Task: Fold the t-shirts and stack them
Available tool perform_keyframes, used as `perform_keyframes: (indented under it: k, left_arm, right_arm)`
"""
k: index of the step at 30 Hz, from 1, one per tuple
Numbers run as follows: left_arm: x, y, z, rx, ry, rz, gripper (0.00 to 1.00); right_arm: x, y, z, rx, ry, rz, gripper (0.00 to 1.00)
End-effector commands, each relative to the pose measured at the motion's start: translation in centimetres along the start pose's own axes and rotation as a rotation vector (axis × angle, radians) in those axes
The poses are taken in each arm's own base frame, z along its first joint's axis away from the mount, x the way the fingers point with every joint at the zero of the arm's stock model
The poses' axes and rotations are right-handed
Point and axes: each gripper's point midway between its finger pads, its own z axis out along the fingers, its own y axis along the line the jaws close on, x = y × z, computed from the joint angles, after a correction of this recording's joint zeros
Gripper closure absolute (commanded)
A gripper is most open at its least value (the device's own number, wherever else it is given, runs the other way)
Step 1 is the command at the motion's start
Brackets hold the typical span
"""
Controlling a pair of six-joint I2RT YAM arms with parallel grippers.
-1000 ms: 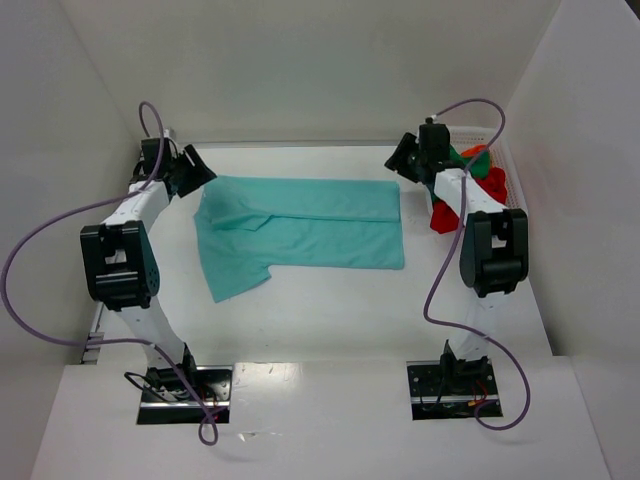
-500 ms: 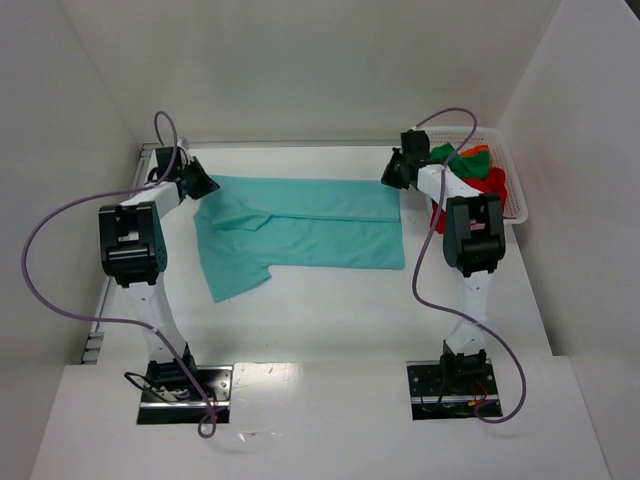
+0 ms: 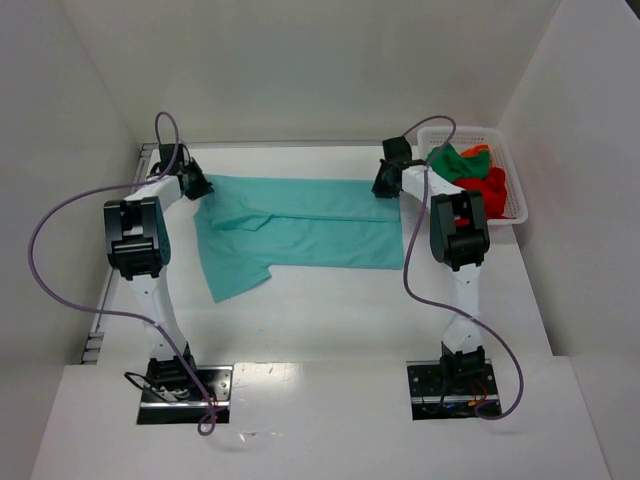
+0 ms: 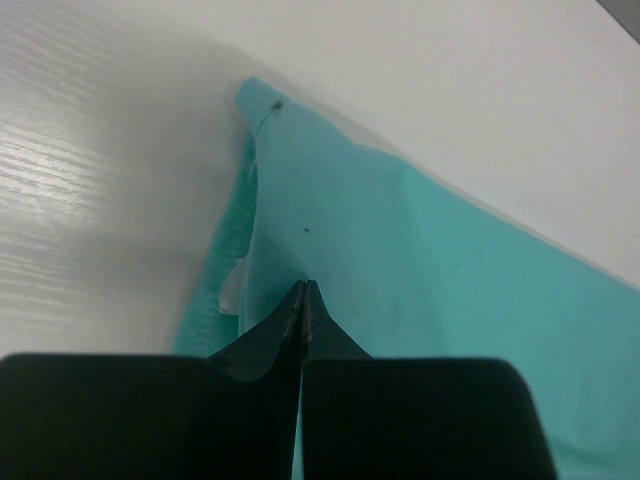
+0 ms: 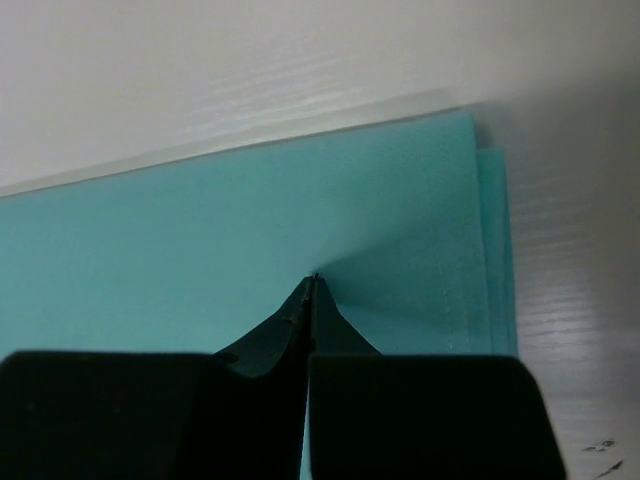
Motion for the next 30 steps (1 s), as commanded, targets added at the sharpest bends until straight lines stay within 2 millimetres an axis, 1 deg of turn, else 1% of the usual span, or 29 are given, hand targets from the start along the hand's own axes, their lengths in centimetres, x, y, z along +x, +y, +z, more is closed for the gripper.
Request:
perform_keyframes:
  k: [1,2,3,4,5,6,7,10,11,12,13,14,15,16,17,18,19,20,21,22,23,24,25,26,27,29,30]
  left_arm:
    - [-1.2,1.0,0.3,-0.055,-0.022,0.018,1.0]
    - [-0.7,1.3,0.5,-0.064,-0.003,0.015,1.0]
    - [-1.1,1.1,0.4,-0.062,-0.008,0.016,1.0]
    - [-1.2,1.3,0.7,-0.07,-0.012,0.016,1.0]
    - [-0.9,1.4,0.7,-0.075,-0.001,0.023,1.0]
    - [-1.6,1.2,0.9,-0.069,-0.013,0.025,1.0]
    - [-1.8,1.0,0.8,-0.069,-0.013,0.025,1.0]
    - [-1.7,1.5,1.5,-0.084,-0.005,0.032,1.0]
    - [-2.2,1.2,1.3,-0.08,-0.012,0.033,1.0]
    - [-2.3,1.4,1.6,-0.088,-0.015,0.043,1.0]
    - [-2.1,1.8,1.9,-0.106,-0.01,0.041,1.0]
    - [-2.3,1.7,1.7,-0.106,-0.01,0.052,1.0]
    - [-2.8,1.5,1.9,-0.104,-0.015,0.053,1.0]
    - [-2.8,1.6,2.1,-0.106,-0.009,0.061,1.0]
    - [-2.8,1.7,2.3,-0.106,-0.009,0.061,1.0]
    - [-2.8,1.7,2.3,-0.106,-0.009,0.061,1.0]
    - [-3.2,1.4,2.3,-0.102,-0.019,0.063,1.0]
    - [-3.3,1.6,2.4,-0.113,-0.019,0.062,1.0]
    - [-3.7,1.4,2.4,-0.11,-0.027,0.063,1.0]
    - [-3.7,1.5,2.6,-0.112,-0.022,0.062,1.0]
    - [-4.0,1.4,2.7,-0.112,-0.021,0.072,1.0]
    - [-4.4,1.2,2.6,-0.108,-0.031,0.073,1.0]
    - [-4.0,1.4,3.0,-0.112,-0.022,0.072,1.0]
    - [-4.5,1.2,2.9,-0.107,-0.032,0.073,1.0]
    - [-4.5,1.2,2.9,-0.107,-0.033,0.073,1.0]
    - [-4.9,1.0,2.8,-0.104,-0.04,0.084,1.0]
    - [-4.9,1.0,2.8,-0.104,-0.04,0.084,1.0]
  right_arm:
    - [-1.6,0.0,0.4,0.035,-0.024,0.008,1.0]
    - [-0.9,-0.1,1.0,0.034,0.002,0.007,1.0]
    - [-1.3,0.3,1.0,0.023,0.002,0.007,1.0]
    - [-1.3,0.6,1.2,0.01,0.006,0.007,1.0]
    - [-1.2,0.6,1.5,0.013,0.013,0.007,1.0]
    - [-1.3,0.6,1.9,0.016,0.017,0.007,1.0]
    - [-1.2,1.2,2.1,0.008,0.015,0.0,1.0]
    - [-1.3,1.3,2.9,0.011,0.021,-0.01,1.0]
    - [-1.3,1.3,3.1,0.014,0.026,-0.01,1.0]
    - [-2.2,1.8,3.1,0.003,0.006,-0.018,1.0]
    - [-1.8,1.6,3.7,0.011,0.021,-0.019,1.0]
    - [-1.7,1.5,3.8,0.015,0.027,-0.019,1.0]
    - [-2.8,2.3,3.7,-0.008,0.005,-0.018,1.0]
    - [-2.2,2.0,4.2,0.002,0.024,-0.019,1.0]
    - [-2.3,2.1,4.3,0.003,0.025,-0.019,1.0]
    - [-3.2,2.8,3.9,-0.018,0.006,-0.018,1.0]
    - [-2.9,2.6,4.7,-0.014,0.014,-0.027,1.0]
    - [-2.9,2.6,4.8,-0.012,0.018,-0.027,1.0]
    - [-3.9,3.2,4.5,-0.024,-0.005,-0.026,1.0]
    - [-4.2,3.3,4.6,-0.026,-0.008,-0.026,1.0]
    - [-3.6,3.0,5.3,-0.016,0.011,-0.036,1.0]
    - [-4.7,3.8,5.0,-0.039,-0.013,-0.035,1.0]
    - [-5.1,4.0,5.1,-0.044,-0.022,-0.035,1.0]
    - [-4.7,3.8,5.5,-0.038,-0.01,-0.035,1.0]
    - [-5.9,4.5,4.8,-0.052,-0.037,-0.045,1.0]
    - [-5.8,4.4,5.0,-0.049,-0.032,-0.045,1.0]
    - [-6.3,4.7,4.8,-0.058,-0.048,-0.044,1.0]
